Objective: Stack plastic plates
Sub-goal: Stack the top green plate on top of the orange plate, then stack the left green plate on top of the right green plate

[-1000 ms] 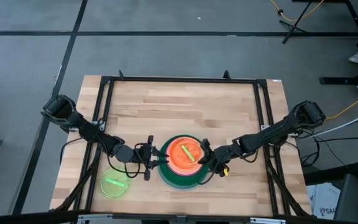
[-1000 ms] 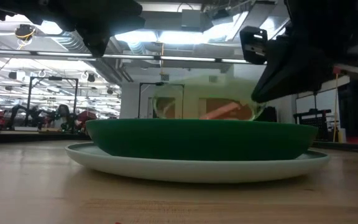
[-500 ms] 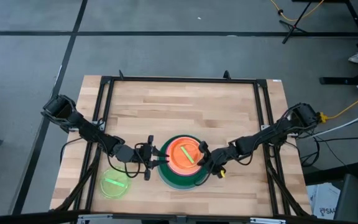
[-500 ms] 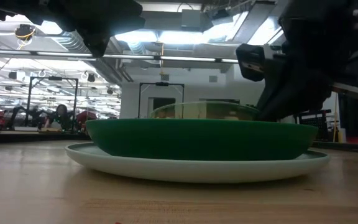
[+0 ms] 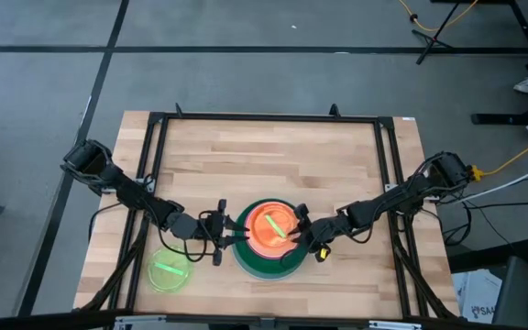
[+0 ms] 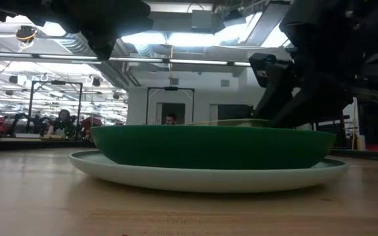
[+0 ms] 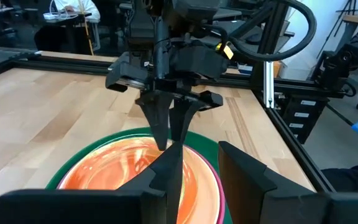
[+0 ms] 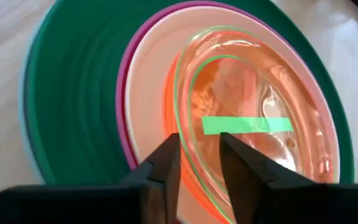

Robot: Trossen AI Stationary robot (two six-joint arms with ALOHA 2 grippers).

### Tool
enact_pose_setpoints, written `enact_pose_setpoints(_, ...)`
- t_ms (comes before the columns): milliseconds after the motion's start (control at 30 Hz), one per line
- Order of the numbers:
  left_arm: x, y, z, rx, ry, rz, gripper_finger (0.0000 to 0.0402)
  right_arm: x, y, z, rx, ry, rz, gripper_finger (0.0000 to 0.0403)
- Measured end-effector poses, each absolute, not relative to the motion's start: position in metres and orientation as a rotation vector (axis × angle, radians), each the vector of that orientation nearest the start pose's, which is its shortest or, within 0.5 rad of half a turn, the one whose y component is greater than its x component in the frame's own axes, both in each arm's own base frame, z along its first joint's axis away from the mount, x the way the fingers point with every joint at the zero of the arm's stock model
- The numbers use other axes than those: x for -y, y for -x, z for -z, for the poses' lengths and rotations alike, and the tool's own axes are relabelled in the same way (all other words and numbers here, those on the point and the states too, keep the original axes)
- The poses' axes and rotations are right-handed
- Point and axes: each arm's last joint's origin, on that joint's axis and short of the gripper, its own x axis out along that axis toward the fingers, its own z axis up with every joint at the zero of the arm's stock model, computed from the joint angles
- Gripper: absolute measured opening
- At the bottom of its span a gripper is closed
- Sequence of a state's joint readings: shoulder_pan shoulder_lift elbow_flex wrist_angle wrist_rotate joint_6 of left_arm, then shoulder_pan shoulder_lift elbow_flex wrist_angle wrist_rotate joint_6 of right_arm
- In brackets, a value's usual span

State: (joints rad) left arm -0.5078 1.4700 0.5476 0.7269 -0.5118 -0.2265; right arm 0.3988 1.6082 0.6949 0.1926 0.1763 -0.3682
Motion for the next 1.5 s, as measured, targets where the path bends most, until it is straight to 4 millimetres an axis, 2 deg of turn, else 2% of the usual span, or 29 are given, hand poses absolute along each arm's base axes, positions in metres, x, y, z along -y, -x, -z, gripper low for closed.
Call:
enact_pose_setpoints(133,0.124,-0.252,-0.189,-0.170,0.132,-0.017,0.0095,-0.112,-0.279,-0.154,-0.727,0.540,-0.340,0.0131)
enact_pose_setpoints(300,0.121,-0.254,-0.192,-0.140,0.159,-0.030,0.0095,-0.114,-0.281,-0.185,-0.927,0.410,-0.300,0.0134)
enact_pose_setpoints(400,0.121,-0.255,-0.194,-0.125,0.172,0.000,0.0095,-0.117,-0.279,-0.197,-1.000,0.299,-0.343,0.0129)
enact_pose_setpoints(467,0.120,-0.258,-0.198,-0.119,0.164,0.024,0.0095,-0.122,-0.275,-0.201,-1.007,0.262,-0.370,0.0127)
enact_pose_setpoints(667,0.127,-0.267,-0.211,-0.132,0.111,0.048,0.0095,-0.148,-0.258,-0.200,-1.008,0.336,-0.364,0.0127)
enact_pose_setpoints(867,0.137,-0.278,-0.224,-0.357,0.098,0.014,0.0095,-0.173,-0.247,-0.203,-0.953,0.326,-0.370,0.0127)
enact_pose_setpoints(1167,0.155,-0.267,-0.236,-0.559,0.159,-0.088,0.0095,-0.185,-0.236,-0.203,-0.906,0.405,-0.279,0.0127)
enact_pose_setpoints(1500,0.151,-0.238,-0.216,-0.927,0.270,-0.218,0.0095,-0.184,-0.237,-0.204,-0.901,0.408,-0.264,0.0127)
